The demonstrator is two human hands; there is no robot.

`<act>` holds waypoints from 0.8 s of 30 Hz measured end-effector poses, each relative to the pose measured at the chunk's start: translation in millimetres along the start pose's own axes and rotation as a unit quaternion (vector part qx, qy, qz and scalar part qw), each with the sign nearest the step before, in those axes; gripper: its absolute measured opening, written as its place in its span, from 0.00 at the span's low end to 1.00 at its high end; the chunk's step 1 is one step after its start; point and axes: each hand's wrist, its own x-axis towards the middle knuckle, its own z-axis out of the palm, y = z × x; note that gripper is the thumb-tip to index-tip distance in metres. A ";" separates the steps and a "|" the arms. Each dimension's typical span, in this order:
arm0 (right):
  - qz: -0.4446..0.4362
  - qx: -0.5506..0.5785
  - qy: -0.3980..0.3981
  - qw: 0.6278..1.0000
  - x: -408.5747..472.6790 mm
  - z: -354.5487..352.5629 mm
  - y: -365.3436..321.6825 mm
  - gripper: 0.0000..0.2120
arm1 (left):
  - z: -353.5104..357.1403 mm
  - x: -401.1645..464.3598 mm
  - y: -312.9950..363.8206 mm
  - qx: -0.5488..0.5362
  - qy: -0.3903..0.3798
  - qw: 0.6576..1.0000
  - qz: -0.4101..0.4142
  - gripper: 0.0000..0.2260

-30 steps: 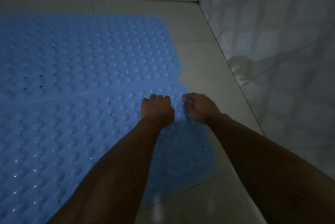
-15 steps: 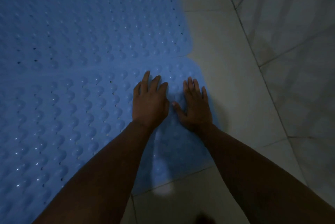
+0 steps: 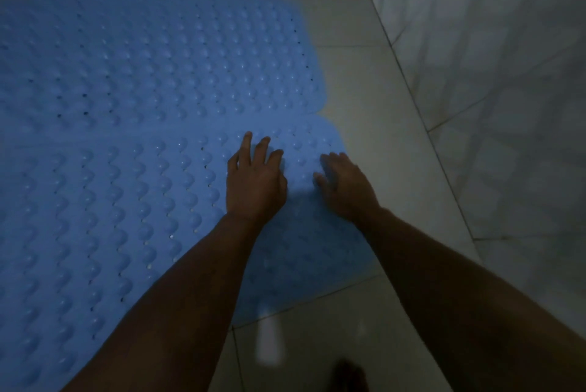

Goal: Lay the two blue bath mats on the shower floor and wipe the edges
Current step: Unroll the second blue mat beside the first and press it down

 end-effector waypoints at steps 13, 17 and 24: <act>-0.068 -0.099 0.023 0.992 -47.8 65.5 14.0 0.41 | 30.0 -9.7 -24.0 -0.001 0.040 0.999 0.003 0.19; -0.021 0.024 -0.028 0.999 -35.7 47.3 10.0 0.35 | 29.0 -14.2 -15.7 -0.016 0.029 0.999 -0.003 0.20; 0.039 0.066 0.005 0.997 36.3 -43.4 -10.5 0.16 | 51.0 -48.7 35.3 -0.001 -0.081 0.993 0.081 0.29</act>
